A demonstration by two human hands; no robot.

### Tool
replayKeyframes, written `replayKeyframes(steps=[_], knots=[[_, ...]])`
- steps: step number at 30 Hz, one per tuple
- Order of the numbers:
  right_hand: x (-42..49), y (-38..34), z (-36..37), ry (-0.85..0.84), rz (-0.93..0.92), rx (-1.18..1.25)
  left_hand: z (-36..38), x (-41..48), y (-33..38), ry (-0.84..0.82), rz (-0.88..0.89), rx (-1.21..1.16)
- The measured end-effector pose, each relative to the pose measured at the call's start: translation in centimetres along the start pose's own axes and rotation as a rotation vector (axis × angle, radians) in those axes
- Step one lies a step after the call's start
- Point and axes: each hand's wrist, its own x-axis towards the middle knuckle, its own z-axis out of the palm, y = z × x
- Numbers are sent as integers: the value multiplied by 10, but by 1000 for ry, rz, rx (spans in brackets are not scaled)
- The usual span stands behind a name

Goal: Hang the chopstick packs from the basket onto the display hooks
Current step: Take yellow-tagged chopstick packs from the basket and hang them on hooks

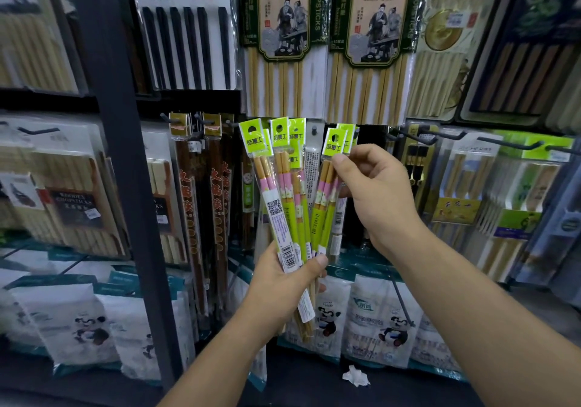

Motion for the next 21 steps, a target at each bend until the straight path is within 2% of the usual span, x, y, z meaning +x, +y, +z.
replayKeyframes(steps=[2,6,10,17,21], knots=[[2,-2,0,42,2,14,1,-1,1,4,-9,-42],[10,-8,-3,142,74,82,-4,4,-1,119,-35,-28],[17,-10,-4,156,107,42,-7,5,1,123,-27,-152],[24,-5,0,172,136,-17,-7,4,1,125,-12,-78],[30,4,-1,203,213,-43,-8,4,2,129,-29,-55]])
